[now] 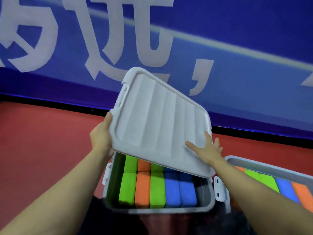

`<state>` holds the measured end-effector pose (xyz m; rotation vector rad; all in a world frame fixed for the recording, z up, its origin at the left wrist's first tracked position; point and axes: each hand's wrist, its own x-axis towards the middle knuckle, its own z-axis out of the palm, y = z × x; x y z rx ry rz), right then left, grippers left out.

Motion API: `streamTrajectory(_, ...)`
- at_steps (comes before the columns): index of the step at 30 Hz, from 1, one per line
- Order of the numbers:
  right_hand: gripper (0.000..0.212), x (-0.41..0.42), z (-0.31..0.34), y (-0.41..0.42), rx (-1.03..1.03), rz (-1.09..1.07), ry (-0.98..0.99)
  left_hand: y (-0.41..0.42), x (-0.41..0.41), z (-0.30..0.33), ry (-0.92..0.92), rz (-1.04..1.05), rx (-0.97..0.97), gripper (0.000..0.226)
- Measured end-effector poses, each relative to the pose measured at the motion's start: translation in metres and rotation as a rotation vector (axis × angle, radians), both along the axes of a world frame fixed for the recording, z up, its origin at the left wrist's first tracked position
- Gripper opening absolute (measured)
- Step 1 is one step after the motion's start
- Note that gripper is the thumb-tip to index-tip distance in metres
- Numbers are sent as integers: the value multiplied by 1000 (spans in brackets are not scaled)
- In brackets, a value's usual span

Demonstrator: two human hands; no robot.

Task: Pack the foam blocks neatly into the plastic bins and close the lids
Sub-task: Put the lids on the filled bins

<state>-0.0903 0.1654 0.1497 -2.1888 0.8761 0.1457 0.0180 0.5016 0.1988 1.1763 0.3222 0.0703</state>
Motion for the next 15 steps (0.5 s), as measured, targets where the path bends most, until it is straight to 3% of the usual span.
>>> streamTrajectory(4, 136, -17, -35, -21, 99, -146, 36, 23, -19, -41, 174, -114, -119, 45)
streamTrajectory(8, 139, -24, -70, -24, 143, -170, 79, 33, -27, -68, 283, -104, -51, 36)
streamTrajectory(12, 136, -23, -93, -21, 119, -131, 123, 40, -25, -95, 330, -29, 298, 23)
streamTrajectory(15, 148, -19, -108, -21, 47, -119, 191, 57, -33, -122, 387, -129, 586, 27)
